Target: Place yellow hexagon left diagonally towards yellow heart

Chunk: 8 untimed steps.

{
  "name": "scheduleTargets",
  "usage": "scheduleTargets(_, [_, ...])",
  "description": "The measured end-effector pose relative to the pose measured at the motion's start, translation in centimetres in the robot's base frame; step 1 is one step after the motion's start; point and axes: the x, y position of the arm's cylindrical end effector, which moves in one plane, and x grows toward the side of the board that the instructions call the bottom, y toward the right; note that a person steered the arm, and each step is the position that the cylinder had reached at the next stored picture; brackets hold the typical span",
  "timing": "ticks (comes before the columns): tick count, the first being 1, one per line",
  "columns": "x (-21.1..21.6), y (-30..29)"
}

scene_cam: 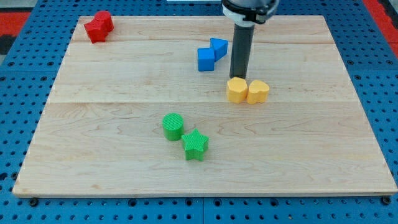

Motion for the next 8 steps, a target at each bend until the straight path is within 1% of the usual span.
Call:
scheduleTargets(1, [2.5, 4.7])
scheduleTargets(2, [3.6, 9.2])
scheduleTargets(3, [5.9, 10.7])
scheduleTargets(4, [12.5, 8.8])
scheduleTargets(5, [13.5, 10.7])
scheduleTargets(6, [9.3, 5.2])
scheduleTargets(7, [4.0, 6.8])
scheduleTargets(8, [1.6, 2.1])
